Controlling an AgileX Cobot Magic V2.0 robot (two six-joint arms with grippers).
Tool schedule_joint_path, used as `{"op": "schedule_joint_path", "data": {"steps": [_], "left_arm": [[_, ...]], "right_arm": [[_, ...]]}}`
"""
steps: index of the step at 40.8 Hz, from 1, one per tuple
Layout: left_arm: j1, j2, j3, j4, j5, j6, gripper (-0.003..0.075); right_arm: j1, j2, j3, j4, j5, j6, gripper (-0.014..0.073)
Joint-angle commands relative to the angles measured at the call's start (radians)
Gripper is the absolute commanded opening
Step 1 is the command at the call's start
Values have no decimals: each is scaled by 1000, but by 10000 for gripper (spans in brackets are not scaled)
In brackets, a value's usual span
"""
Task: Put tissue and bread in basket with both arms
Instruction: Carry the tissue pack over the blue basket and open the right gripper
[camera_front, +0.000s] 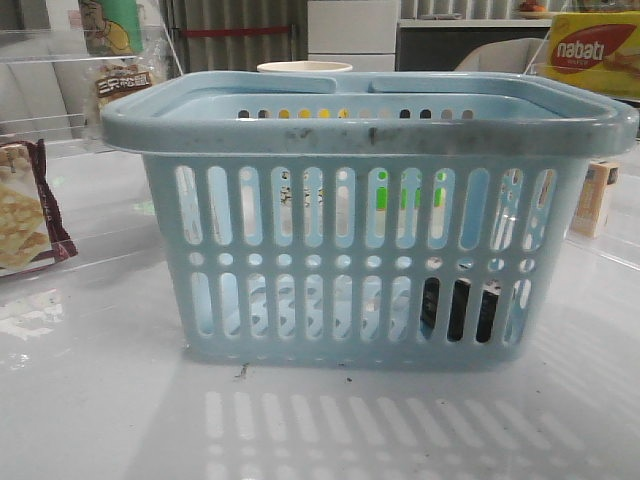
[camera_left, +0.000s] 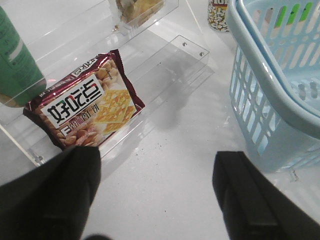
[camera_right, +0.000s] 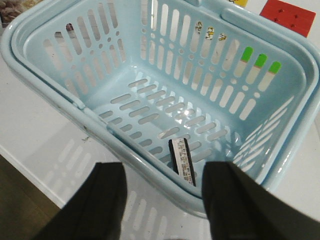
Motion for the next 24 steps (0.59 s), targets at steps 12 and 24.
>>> {"op": "schedule_joint_path", "data": {"steps": [12,24], "left_arm": [[-6,359,-279,-4,-149,10,580],[-6,693,-518,60,-323,26,578]], "right_arm": [[1,-5,-24,-5,-49,-9,453],[1,-5,-24,-5,-42,-9,453]]}}
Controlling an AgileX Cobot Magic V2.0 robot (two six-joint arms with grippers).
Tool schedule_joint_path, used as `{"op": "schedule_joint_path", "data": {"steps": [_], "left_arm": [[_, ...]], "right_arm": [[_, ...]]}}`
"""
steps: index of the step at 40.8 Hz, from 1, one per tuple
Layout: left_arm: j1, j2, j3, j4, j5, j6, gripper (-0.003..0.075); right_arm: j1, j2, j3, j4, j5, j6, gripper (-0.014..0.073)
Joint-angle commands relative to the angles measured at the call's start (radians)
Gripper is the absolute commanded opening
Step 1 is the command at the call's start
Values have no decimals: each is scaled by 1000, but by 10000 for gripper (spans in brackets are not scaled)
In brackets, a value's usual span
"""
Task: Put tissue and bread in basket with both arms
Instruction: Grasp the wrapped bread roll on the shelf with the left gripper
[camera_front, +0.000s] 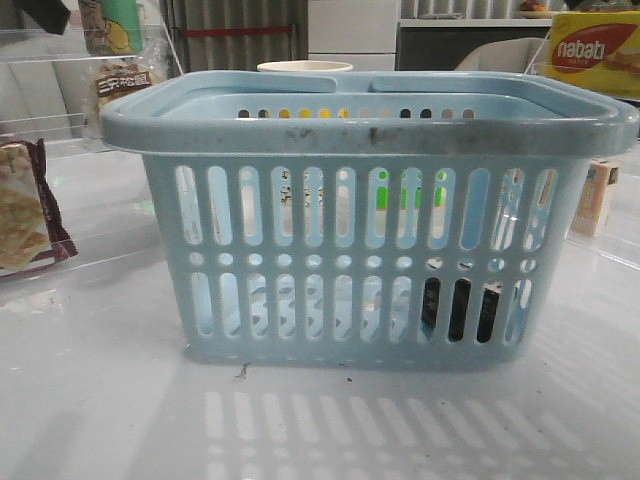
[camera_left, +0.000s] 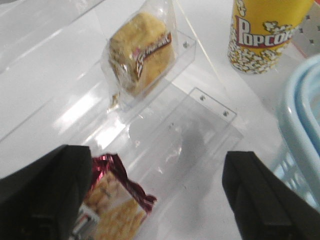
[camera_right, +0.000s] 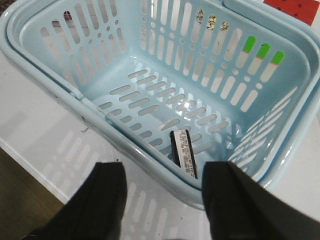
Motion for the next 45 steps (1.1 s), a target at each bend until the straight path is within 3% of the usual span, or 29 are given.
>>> {"op": "schedule_joint_path", "data": {"steps": [1,16,21,29,45], "left_arm": [[-6,72,-118,45,-125,2,578],[0,381,-439,171,-129,2,578],[0,451,-506,253,-127,2,578],[0,523,-554,257,-114,2,573],[0,523,-554,257,-70,2,242]], "right_arm": [[1,-6,-28,-3,-61,-9,453],[1,-6,-28,-3,-60,-9,453],[1,-6,-28,-3,-57,-9,453],[1,-6,-28,-3,-57,-9,453],[1,-6,-28,-3,-56,-9,453]]}}
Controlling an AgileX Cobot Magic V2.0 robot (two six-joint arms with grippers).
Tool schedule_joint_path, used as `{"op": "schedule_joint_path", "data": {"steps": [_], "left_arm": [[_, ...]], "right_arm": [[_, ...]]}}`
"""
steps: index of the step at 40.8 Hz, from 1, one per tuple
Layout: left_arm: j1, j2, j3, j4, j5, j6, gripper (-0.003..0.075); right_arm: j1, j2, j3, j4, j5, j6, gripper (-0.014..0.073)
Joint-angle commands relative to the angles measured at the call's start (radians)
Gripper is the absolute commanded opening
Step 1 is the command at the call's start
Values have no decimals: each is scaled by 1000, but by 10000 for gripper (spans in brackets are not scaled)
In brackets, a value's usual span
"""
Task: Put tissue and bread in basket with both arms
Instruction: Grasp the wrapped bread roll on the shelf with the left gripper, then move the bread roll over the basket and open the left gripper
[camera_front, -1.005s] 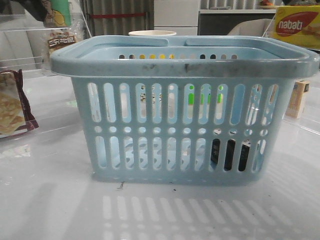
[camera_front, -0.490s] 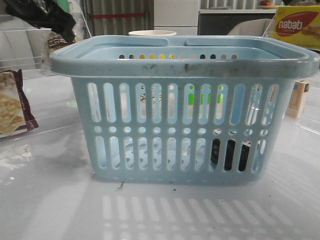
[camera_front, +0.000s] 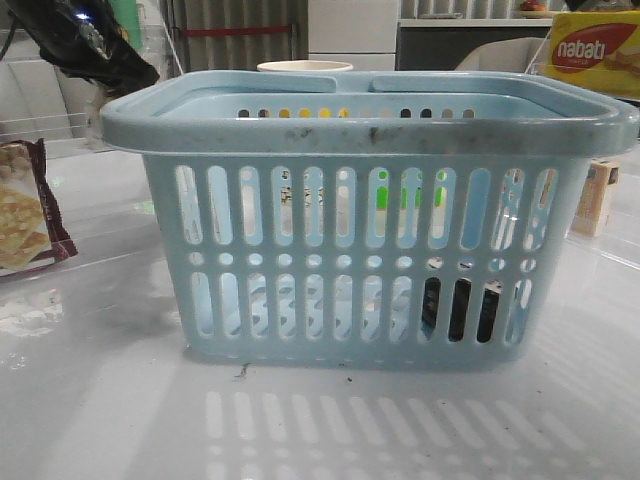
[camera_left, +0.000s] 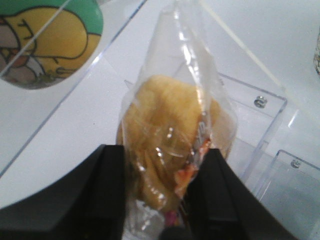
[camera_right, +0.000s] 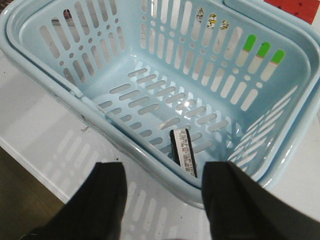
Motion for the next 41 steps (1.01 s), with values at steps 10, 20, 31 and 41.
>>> {"op": "schedule_joint_path", "data": {"steps": [10,20,31,41], "left_arm": [[-4,-147,-94,-30,106,2,104],[-18,-318,-131,-124,219,2,91],[-89,-473,-131,-278,406,81,91],[-242,-472,-81,-515,471,256,91]], "right_arm": [[1,-6,-28,-1,-60,-7,453],[1,-6,-28,-1,-60,-7,453],[1,-6,-28,-1,-59,-7,453],[1,-6,-28,-1,-59,-7,453]]}}
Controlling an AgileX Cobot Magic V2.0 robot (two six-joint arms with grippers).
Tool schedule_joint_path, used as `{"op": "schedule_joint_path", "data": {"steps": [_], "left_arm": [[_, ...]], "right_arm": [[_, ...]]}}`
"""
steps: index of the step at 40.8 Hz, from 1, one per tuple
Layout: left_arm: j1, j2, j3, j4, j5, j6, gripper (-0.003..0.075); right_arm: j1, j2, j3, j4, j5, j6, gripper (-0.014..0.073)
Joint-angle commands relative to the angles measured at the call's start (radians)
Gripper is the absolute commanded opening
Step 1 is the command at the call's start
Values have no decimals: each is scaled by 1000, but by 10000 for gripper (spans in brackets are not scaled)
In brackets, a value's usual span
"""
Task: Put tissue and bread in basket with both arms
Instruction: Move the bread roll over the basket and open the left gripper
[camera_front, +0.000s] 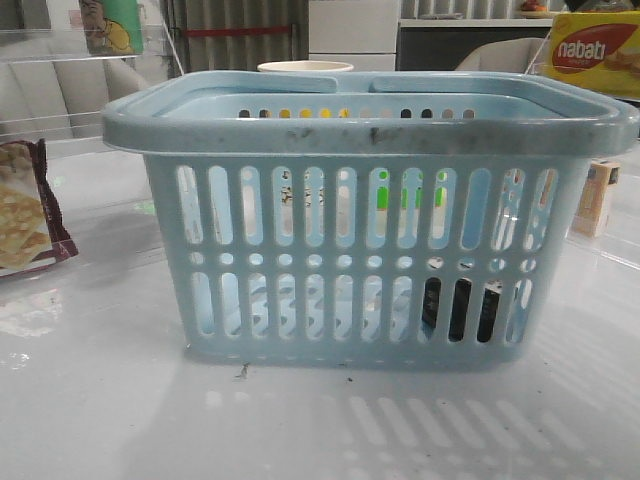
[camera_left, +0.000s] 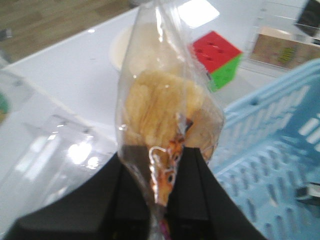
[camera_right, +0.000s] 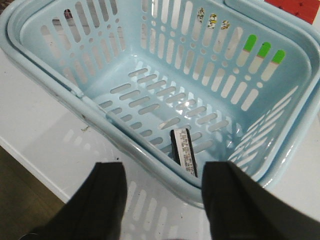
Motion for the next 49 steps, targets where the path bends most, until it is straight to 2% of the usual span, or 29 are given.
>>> {"op": "schedule_joint_path", "data": {"steps": [1,14,17,20,24,26,28,38,49], "left_arm": [[-72,-31,10,-62,-60,34,91],[-219,107,93,-63,-79,34,91],[-236,142,93,-63,-93,34,119],[-242,166,93,-67,-104,34,214],[-242,183,93,-86,-106,32,400],[-242,183,93,-84,-106,32,467],[-242,178,93,-84,-104,32,501],[-242,61,93,-82,-84,32,455],[-242,-137,148,-51,-5,-4,455]], "right_arm": [[1,-6,-28,-1,-59,-7,453],[1,-6,-28,-1,-58,-7,453],[1,-6,-28,-1,-58,-7,453],[1,-6,-28,-1,-57,-7,453],[1,-6,-28,-1,-57,-7,453],[1,-6,-28,-1,-57,-7,453],[1,-6,-28,-1,-57,-7,453],[1,-6,-28,-1,-57,-7,453],[1,-6,-28,-1,-57,-7,453]]}}
